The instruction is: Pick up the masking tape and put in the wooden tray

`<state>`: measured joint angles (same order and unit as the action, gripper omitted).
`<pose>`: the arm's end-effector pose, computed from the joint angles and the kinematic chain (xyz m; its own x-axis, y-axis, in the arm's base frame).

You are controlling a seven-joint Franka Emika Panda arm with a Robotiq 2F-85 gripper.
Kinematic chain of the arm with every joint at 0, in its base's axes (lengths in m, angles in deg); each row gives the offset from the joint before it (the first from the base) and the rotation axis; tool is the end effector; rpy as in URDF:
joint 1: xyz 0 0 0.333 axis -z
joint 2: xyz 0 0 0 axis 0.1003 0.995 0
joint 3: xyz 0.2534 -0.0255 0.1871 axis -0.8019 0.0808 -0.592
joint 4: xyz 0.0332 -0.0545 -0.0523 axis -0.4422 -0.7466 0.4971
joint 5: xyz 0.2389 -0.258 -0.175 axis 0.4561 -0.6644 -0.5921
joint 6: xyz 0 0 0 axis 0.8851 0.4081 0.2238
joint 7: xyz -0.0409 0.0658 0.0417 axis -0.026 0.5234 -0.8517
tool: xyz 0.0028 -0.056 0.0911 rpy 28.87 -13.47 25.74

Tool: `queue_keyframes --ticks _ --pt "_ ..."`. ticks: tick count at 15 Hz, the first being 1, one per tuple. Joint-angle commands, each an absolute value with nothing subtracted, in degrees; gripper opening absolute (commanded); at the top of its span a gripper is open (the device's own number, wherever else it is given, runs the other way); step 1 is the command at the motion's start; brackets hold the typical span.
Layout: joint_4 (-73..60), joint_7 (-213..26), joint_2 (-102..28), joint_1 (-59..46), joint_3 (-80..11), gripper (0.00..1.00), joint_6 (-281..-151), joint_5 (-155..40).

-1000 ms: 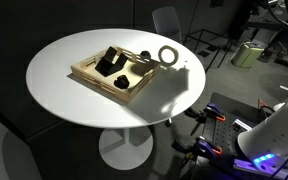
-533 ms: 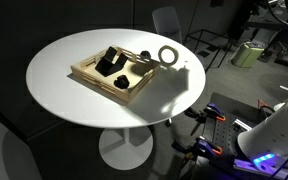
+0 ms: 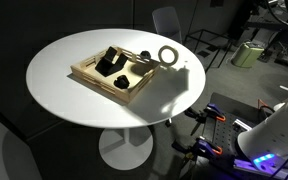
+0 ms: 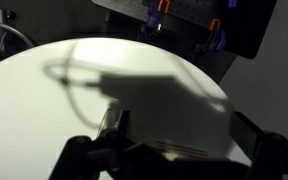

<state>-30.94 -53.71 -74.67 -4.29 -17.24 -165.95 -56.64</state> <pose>0.3834 -0.1846 0.5651 0.9536 0.2698 -0.1338 0.2409 -0.9500 -0.1989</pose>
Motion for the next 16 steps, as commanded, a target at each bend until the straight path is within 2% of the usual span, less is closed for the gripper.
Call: queue_keyframes --ticks 1,8,16 --pt "-30.8 -53.1 -74.4 -2.3 -18.8 1.00 -165.9 -56.1" --pt "-30.0 -53.2 -71.6 -2.0 -19.5 1.00 -168.3 -55.9" --pt "-29.7 -56.9 -63.2 -0.2 -21.2 1.00 -184.3 -54.8"
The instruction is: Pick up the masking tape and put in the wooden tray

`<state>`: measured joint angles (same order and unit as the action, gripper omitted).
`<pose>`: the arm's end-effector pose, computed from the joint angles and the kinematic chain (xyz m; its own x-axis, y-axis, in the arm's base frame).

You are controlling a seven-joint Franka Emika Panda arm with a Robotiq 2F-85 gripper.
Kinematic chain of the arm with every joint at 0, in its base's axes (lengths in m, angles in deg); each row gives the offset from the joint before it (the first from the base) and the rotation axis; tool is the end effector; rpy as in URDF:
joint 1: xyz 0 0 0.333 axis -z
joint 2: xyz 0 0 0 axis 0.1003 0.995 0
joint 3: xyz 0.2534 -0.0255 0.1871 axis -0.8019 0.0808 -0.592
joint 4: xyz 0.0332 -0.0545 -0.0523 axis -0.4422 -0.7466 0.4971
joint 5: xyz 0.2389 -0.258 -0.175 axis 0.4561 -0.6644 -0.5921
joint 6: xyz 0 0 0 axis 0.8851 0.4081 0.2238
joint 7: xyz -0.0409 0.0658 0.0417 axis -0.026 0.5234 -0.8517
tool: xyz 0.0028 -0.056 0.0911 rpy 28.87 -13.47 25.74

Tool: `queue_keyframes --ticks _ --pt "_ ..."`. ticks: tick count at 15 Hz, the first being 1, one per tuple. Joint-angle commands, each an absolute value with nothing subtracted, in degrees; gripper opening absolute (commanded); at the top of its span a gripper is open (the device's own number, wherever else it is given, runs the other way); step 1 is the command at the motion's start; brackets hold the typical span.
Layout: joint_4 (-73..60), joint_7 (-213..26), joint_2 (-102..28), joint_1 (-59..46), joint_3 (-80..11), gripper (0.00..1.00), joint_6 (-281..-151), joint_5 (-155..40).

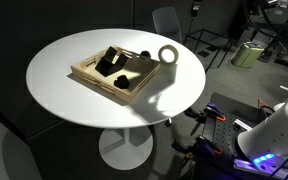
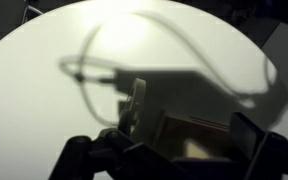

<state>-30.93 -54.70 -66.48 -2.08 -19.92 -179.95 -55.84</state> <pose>0.4426 -0.1906 0.5241 0.9698 0.2334 -0.0707 0.2261 -0.9691 -0.0982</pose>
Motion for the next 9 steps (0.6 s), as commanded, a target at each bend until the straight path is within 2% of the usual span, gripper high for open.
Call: queue_keyframes --ticks 1,9 --pt "-30.0 -57.9 -62.2 0.2 -21.4 1.00 -186.4 -54.8" --pt "-32.0 -68.0 -55.7 3.0 -23.5 1.00 -198.1 -56.8"
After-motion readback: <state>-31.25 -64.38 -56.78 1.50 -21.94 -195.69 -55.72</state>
